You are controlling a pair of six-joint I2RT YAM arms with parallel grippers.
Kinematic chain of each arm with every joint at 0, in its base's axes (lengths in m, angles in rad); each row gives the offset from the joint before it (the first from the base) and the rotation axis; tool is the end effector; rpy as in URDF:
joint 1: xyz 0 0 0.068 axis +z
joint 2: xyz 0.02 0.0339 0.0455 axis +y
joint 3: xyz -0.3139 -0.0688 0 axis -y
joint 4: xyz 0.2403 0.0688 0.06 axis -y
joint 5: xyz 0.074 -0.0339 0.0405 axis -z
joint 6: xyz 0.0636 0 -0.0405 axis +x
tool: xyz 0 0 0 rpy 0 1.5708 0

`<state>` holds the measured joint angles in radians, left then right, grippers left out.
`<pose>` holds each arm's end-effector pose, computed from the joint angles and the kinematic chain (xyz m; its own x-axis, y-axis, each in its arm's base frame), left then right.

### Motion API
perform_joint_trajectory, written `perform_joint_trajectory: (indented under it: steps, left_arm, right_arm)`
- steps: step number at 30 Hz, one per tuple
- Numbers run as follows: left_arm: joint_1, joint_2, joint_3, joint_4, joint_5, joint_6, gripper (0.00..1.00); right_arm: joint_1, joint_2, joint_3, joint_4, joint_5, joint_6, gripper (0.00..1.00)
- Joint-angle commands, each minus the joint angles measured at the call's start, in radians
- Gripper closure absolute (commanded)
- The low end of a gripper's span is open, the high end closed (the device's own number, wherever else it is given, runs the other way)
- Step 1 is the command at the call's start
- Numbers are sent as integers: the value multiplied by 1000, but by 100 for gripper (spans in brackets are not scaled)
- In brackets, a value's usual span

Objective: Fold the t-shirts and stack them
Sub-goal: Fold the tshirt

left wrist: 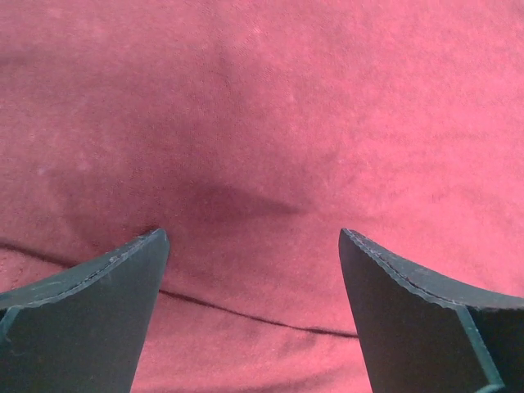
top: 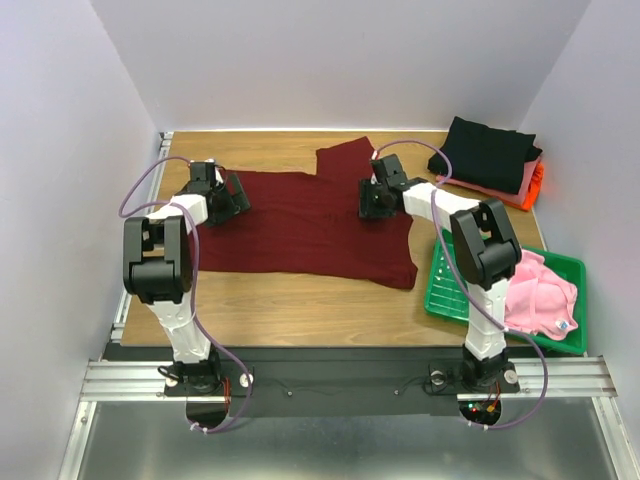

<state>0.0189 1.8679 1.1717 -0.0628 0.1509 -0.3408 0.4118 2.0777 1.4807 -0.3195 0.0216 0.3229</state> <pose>0.4342 -0.0014 0.2114 -0.6787 -0.3433 -0.6492 -0.1448 0.9292 -0.3400 0.4483 0.1943 0.1933 -0.8127 -0.0088 -0.5826 -0.1373 0.9746 0.1769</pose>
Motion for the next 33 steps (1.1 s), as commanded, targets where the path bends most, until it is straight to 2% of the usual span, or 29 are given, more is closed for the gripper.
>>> perform_joint_trajectory:
  steps: [1,8,13,16,20,23,24,27,28,31,33]
  left_arm:
    - [4,-45,-86,-114,-71,10,2]
    - [4,-130,-168,-150,-97,-20,2]
    - [4,-156,-72,-198,-88,2,2]
    - [3,-141,58,-236,-79,9,1]
    - [4,-104,250,-295,-93,23,1]
    - [3,-93,298,-302,-105,32,1]
    - [3,-93,322,-305,-108,34,2]
    - [3,-92,345,-312,-109,34,1]
    - [4,-99,344,-312,-108,33,1]
    - [4,-119,329,-312,-111,26,1]
    - [4,-133,313,-313,-116,23,1]
  right_arm:
    - [-1,-36,-105,-84,-46,42,41]
    - [16,-129,-215,-127,-80,79,41]
    - [21,-176,-157,-161,-62,84,41]
    - [18,-171,-7,-170,6,53,41]
    - [-31,-41,296,-171,38,18,41]
    - [-80,62,453,-171,60,-8,41]
    - [-102,135,566,-170,63,-15,41]
    - [-125,258,725,-168,64,-39,41]
    - [-136,345,833,-168,58,-57,41]
    - [-146,474,988,-152,63,-102,41]
    - [-149,515,1017,-106,66,-126,41]
